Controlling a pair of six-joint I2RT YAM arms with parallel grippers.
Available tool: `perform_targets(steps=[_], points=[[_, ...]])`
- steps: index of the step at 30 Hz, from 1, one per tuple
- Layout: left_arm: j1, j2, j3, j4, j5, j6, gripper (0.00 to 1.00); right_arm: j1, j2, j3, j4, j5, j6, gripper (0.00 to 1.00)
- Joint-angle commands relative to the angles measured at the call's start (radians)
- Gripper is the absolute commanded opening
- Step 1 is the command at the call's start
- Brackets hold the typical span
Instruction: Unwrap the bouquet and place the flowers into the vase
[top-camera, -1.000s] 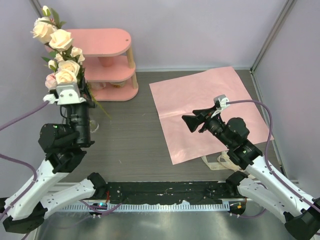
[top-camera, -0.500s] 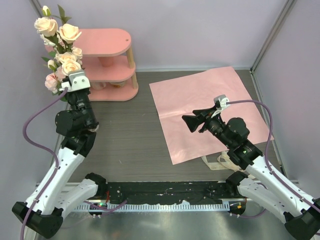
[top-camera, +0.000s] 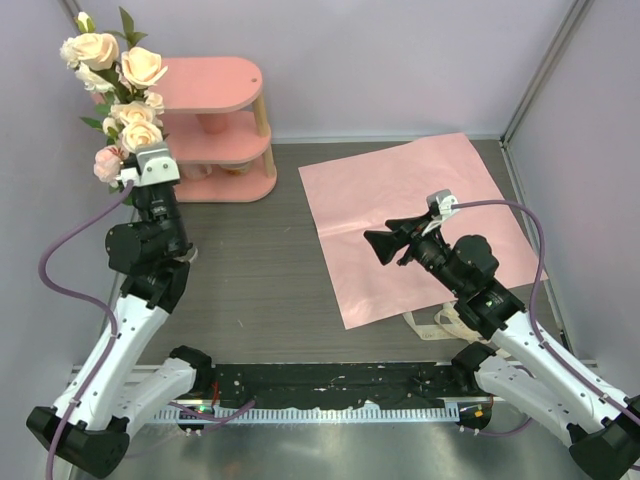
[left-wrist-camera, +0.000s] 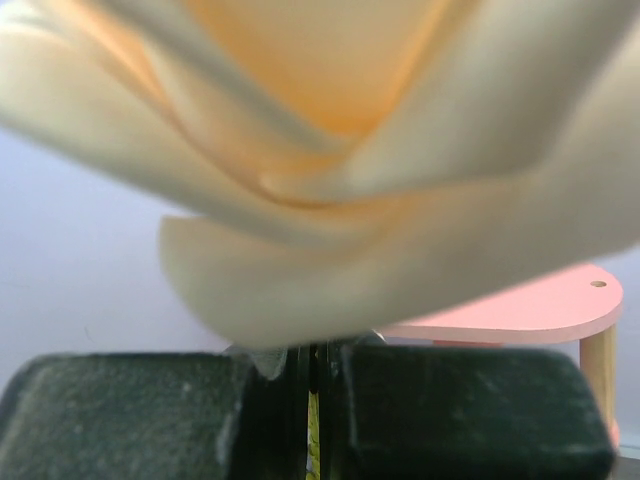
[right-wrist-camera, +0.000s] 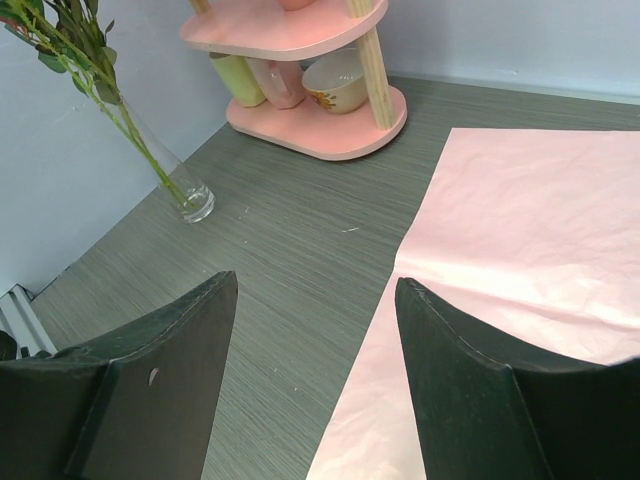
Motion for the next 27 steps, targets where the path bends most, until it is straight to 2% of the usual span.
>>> perform_targets(steps=[1, 21, 27], points=[[0.012, -0.026, -0.012, 0.042, 0.054, 0.013, 0.0, 0.002, 0.004, 0.019, 0.027, -0.001, -0.011, 0.7], [0.012, -0.1, -0.047, -0.119, 0.129, 0.039, 0.0, 0.002, 0.01, 0.013, 0.031, -0.009, 0.002, 0.7], [0.012, -0.097, -0.038, -0.106, 0.14, 0.052, 0.0, 0.002, 0.008, 0.011, 0.033, -0.011, 0.005, 0.7]])
